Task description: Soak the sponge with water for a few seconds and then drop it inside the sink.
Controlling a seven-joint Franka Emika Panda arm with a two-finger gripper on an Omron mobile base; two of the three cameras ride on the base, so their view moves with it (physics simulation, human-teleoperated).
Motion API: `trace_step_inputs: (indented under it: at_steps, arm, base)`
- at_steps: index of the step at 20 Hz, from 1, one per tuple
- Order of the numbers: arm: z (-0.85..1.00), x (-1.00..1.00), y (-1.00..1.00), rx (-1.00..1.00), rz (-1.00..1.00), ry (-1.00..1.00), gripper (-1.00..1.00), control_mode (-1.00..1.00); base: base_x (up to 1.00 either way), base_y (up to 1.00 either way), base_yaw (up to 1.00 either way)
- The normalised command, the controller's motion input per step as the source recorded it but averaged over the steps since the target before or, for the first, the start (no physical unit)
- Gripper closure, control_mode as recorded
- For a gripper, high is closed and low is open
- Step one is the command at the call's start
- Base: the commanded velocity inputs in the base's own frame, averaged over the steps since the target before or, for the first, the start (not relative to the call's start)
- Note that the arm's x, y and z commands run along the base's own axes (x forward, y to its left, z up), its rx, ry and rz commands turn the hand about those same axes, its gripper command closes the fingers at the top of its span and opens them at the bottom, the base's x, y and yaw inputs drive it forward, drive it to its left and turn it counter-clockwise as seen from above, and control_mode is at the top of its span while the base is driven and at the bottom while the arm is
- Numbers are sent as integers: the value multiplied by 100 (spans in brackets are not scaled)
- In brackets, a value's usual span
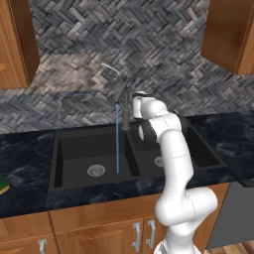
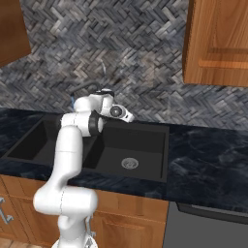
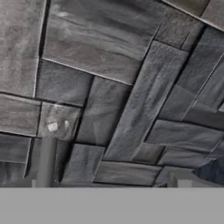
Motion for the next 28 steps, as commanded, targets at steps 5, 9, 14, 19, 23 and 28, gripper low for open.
trace_step_inputs:
  at_steps: [5, 9, 14, 19, 23, 28]
  arm:
    - [20, -12, -38, 2, 0, 0, -100, -100]
    - [28, -31, -26, 0, 0, 3, -100, -100]
    - [29, -54, -3, 0, 0, 2, -100, -100]
    - [42, -69, 0, 3, 0, 0, -100, -100]
    - [44, -46, 0, 2, 0, 0, -100, -100]
    - [42, -21, -6, 3, 0, 0, -100, -100]
  base:
    - [0, 0, 0]
    - [0, 0, 0]
    - [0, 0, 0]
    - [0, 0, 0]
    - [0, 0, 0]
    - [0, 0, 0]
